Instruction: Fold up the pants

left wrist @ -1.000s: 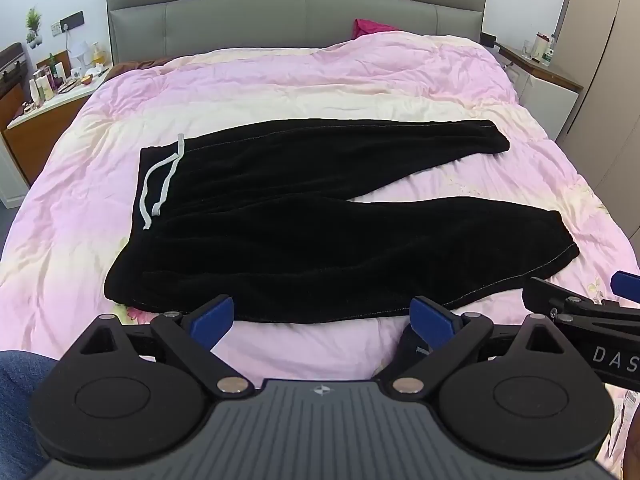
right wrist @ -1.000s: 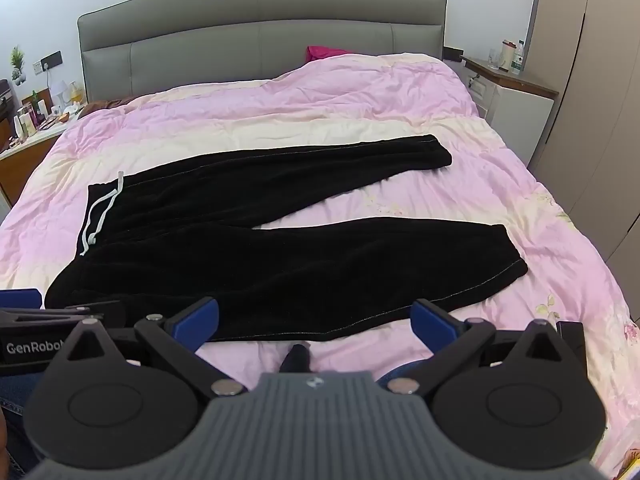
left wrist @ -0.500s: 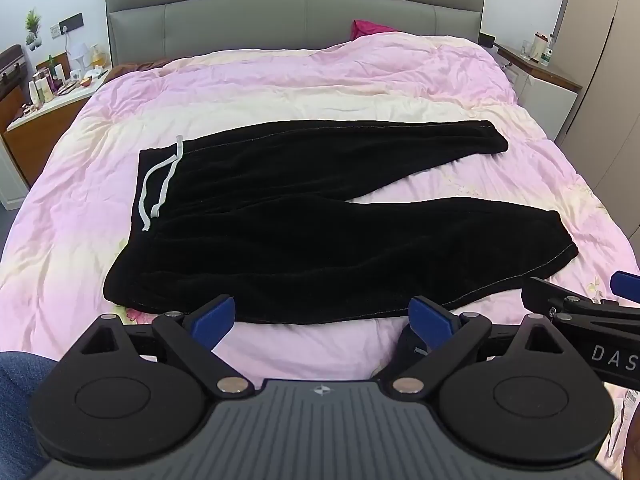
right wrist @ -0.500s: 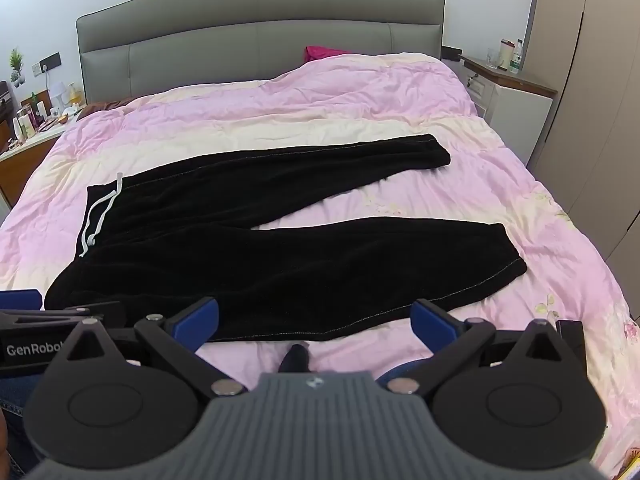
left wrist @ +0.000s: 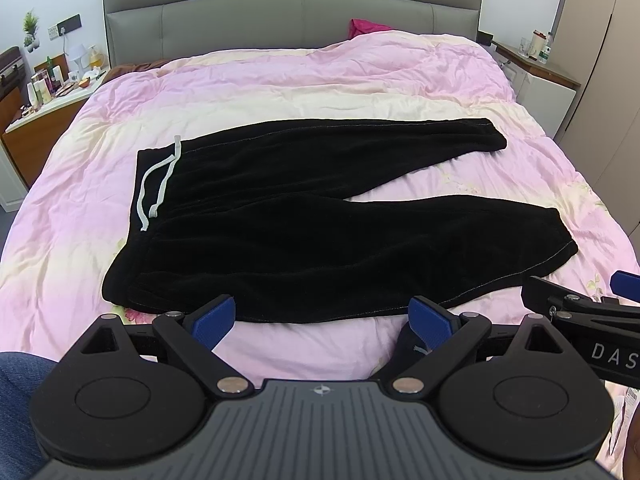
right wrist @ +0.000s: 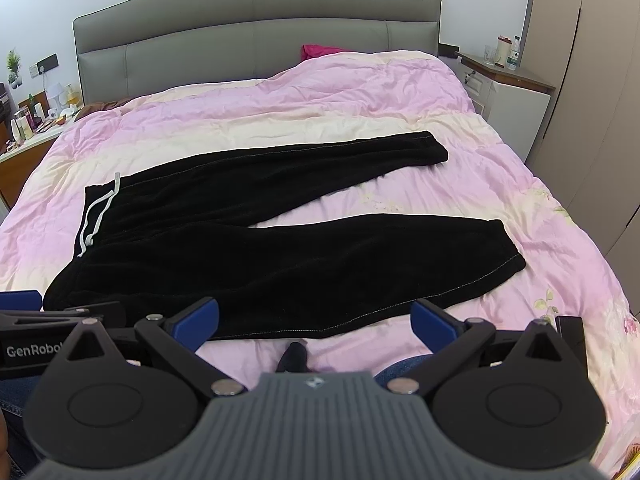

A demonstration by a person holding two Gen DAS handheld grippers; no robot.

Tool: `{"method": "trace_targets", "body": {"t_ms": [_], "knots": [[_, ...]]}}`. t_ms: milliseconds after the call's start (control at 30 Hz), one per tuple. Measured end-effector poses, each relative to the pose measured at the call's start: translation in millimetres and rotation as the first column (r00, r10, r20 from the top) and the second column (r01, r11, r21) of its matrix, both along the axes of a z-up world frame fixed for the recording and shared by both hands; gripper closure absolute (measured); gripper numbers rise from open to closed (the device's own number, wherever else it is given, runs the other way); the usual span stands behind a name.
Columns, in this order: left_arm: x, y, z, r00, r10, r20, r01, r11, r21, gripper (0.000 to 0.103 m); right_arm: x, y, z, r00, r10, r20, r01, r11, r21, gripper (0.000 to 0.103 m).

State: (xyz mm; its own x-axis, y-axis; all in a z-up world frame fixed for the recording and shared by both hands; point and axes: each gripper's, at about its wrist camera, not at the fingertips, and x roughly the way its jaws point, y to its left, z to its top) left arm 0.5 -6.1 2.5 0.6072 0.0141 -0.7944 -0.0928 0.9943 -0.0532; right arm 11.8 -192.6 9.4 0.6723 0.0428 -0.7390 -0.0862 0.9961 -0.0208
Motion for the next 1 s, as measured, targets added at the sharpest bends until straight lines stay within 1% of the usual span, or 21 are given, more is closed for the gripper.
{"method": "trace_targets", "body": {"t_ms": [1000], "knots": [[1.3,0.3,-1.1,1.000,-0.005,0.001,0.005,1.000,-0.003,0.000,-2.2,2.9,0.0,1.000,-0.006,0.005,0.006,1.000,0.003,0.005]]}}
